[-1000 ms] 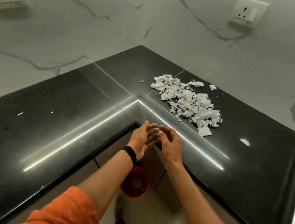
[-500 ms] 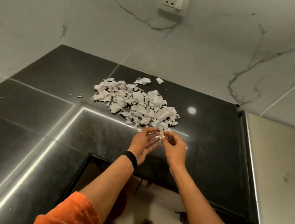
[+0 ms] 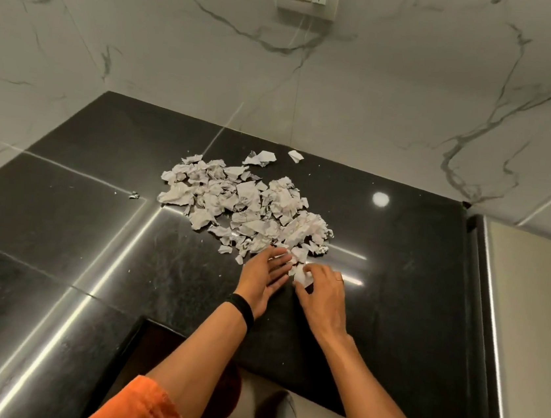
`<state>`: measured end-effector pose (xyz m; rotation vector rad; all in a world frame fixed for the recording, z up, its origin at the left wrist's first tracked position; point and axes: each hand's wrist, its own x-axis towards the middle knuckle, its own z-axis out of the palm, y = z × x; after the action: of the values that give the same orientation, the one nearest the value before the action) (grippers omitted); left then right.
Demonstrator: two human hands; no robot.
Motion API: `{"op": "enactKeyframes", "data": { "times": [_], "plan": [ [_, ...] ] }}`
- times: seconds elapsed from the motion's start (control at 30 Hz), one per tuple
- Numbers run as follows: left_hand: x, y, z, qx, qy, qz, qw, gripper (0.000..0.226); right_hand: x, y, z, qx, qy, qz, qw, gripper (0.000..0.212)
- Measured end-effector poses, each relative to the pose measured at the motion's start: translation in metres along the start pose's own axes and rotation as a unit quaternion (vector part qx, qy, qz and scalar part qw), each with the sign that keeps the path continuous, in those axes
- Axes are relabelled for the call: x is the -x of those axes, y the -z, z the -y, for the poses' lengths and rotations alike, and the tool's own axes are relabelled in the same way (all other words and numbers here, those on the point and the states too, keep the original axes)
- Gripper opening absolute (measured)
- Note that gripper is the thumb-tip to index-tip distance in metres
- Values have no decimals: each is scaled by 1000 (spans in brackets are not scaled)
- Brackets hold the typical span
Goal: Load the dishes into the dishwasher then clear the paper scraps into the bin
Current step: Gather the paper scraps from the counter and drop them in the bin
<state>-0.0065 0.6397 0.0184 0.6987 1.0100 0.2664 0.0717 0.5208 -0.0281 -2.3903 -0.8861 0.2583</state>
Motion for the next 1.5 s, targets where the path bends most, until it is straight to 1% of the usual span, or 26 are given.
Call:
{"op": "enactKeyframes", "data": {
  "times": [0.07, 0.13, 0.2, 0.27, 0.3, 0.37, 0.43, 0.5, 0.57, 0.6, 0.67, 0.77, 0.83, 0.9, 1.0, 1.07, 1.1, 1.17, 1.2, 1.27, 1.33, 1.37, 1.43, 1.5],
  "plan": [
    [-3, 2, 1, -7, -10, -4, 1000, 32, 1, 5, -1, -1, 8, -12, 1000, 25],
    [-3, 0, -1, 5, -3, 0, 1000, 27, 2, 13, -2, -41, -14, -32, 999, 17],
    [-4, -3, -1, 8, 5, 14, 1000, 25, 3, 19, 1, -106, -44, -68, 991, 16],
    [-5, -6, 3, 17, 12, 31, 999, 27, 4, 20, 9, -158, -37, -93, 982, 19],
    [-6, -6, 5, 27, 17, 42, 999, 29, 5, 18, 17, -176, -25, -92, 980, 21],
    [-3, -6, 3, 79, 46, 66, 994, 38, 6, 14, 36, -204, -5, -64, 977, 28],
    [-4, -3, -2, 154, 84, 91, 980, 43, 4, 11, 50, -210, 15, -41, 977, 30],
    [-8, 6, -8, 189, 89, 87, 974, 42, 1, 10, 59, -230, 16, -60, 971, 21],
    [-12, 18, -13, 193, 69, 67, 976, 42, -2, 11, 58, -243, -18, -90, 966, 14],
    [-13, 24, -15, 194, 61, 57, 977, 43, -4, 10, 53, -225, -37, -98, 969, 14],
    [-14, 33, -17, 192, 56, 48, 979, 41, -7, 4, 43, -155, -63, -85, 982, 16],
    [-15, 42, -16, 173, 46, 45, 983, 38, -9, -10, 37, -52, -52, -39, 997, 19],
    [-15, 45, -15, 163, 41, 49, 985, 36, -7, -18, 39, -14, -36, -37, 999, 17],
    [-15, 48, -14, 154, 34, 51, 986, 35, -4, -22, 41, 15, -15, -52, 998, 12],
    [-17, 53, -15, 133, 23, 52, 990, 31, -2, -20, 39, 19, -9, -56, 998, 10],
    [-19, 56, -16, 124, 20, 50, 991, 29, -2, -20, 39, -7, -41, -55, 998, 11],
    [-20, 57, -16, 120, 19, 48, 991, 28, -1, -18, 41, -41, -63, -67, 995, 11],
    [-19, 57, -18, 114, 18, 50, 992, 27, -1, -14, 52, -148, -82, -97, 981, 11],
    [-19, 58, -19, 115, 20, 54, 992, 27, -1, -13, 61, -200, -73, -95, 972, 12],
    [-18, 57, -20, 129, 35, 67, 989, 27, -2, -12, 79, -262, -30, -47, 963, 12],
    [-16, 56, -25, 156, 51, 86, 983, 25, -6, -14, 91, -264, 8, 1, 965, 12],
    [-17, 57, -27, 171, 54, 91, 980, 26, -9, -16, 93, -266, 13, 4, 964, 11],
    [-19, 63, -32, 200, 51, 89, 974, 30, -14, -16, 89, -289, -3, -25, 957, 10],
    [-24, 74, -36, 228, 43, 78, 970, 35, -19, -16, 79, -273, -28, -56, 960, 12]
  ]
}}
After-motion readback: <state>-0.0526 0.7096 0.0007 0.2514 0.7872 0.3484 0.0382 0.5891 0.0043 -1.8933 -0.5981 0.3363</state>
